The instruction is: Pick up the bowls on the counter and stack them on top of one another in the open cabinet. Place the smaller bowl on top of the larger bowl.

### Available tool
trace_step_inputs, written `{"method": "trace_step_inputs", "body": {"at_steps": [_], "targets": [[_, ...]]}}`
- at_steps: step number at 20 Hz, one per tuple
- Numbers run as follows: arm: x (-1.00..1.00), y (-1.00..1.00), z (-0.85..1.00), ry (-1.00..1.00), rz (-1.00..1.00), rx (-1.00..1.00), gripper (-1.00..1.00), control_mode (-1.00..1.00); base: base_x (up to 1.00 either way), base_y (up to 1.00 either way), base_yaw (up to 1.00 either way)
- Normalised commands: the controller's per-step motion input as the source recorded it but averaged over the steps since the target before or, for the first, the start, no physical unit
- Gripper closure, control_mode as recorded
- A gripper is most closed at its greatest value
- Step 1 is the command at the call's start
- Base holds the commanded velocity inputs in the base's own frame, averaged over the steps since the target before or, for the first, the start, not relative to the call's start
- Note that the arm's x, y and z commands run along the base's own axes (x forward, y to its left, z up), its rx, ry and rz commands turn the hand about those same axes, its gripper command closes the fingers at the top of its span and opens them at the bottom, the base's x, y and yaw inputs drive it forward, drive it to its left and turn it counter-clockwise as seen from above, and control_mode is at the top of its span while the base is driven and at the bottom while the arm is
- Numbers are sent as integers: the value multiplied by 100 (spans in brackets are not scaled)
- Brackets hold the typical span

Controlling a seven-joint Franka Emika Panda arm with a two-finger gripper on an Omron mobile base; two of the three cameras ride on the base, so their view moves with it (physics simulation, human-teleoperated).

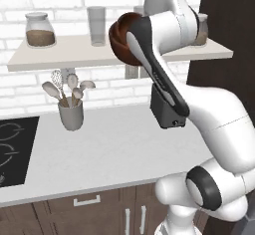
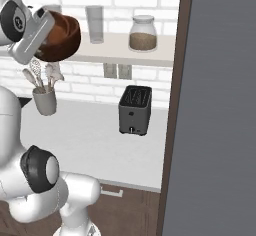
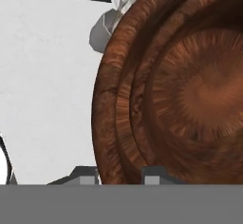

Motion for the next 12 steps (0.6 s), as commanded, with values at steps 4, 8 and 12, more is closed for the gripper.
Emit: {"method": "trace_step_inputs", "body": {"at_steps": [4,8,12], "targets": [[100,1,-23,-9,13,-14,100,-100,0,0,0],[100,0,-34,0,9,-6,100,-100,0,0,0],[85,1,-14,0,6,-3,100,-100,0,0,0]]}}
